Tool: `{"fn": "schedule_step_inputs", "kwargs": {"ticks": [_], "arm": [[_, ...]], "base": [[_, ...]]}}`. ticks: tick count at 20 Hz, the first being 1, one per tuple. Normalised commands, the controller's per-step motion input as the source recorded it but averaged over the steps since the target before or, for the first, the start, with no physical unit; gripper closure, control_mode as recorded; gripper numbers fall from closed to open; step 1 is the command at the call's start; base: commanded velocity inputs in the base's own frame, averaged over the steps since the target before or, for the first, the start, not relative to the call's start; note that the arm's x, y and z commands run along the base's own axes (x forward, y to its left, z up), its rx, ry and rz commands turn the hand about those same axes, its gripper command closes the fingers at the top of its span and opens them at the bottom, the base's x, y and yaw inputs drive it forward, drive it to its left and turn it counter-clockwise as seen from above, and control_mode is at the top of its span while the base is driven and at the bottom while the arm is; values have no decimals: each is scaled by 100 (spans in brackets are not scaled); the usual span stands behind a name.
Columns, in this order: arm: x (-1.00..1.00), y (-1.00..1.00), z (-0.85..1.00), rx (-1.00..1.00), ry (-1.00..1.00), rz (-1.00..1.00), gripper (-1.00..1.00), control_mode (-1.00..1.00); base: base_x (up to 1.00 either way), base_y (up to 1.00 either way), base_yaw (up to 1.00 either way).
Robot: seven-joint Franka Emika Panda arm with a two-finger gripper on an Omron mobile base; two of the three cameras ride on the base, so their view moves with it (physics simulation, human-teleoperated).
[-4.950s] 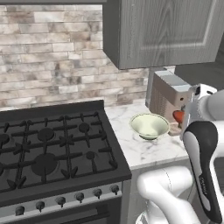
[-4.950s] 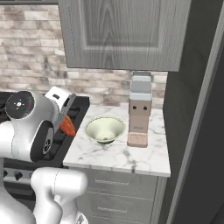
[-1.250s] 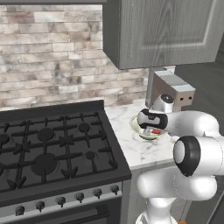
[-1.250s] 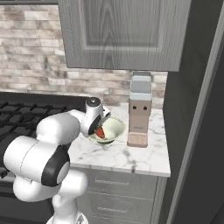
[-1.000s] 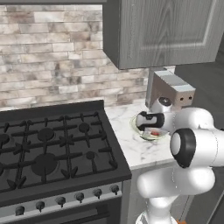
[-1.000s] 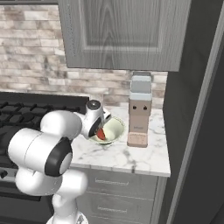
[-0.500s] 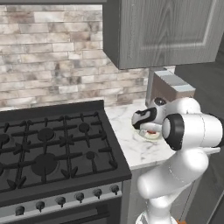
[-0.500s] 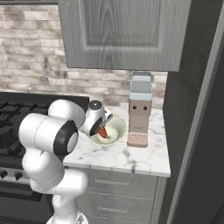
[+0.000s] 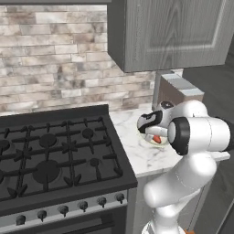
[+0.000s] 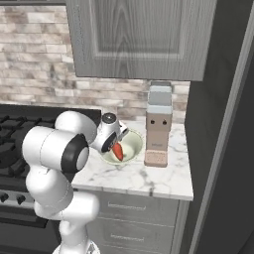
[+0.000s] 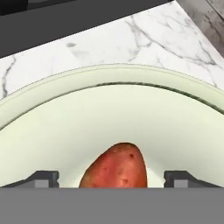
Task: Take the sweet potato, bell pepper, and mango from the freezer and place them in the bowl on the counter.
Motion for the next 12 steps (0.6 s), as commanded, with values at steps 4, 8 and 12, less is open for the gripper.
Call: {"fn": "schedule_step_inputs", "kwargs": {"ticks": [4, 8, 12], "arm": [[-2, 0, 12, 0, -2, 0, -100, -100], [-36, 4, 61, 0, 0, 0, -100, -100], [-61, 0, 63, 0, -6, 0, -100, -100]], "base": [[0, 0, 0], [0, 0, 0], [0, 0, 0]]}}
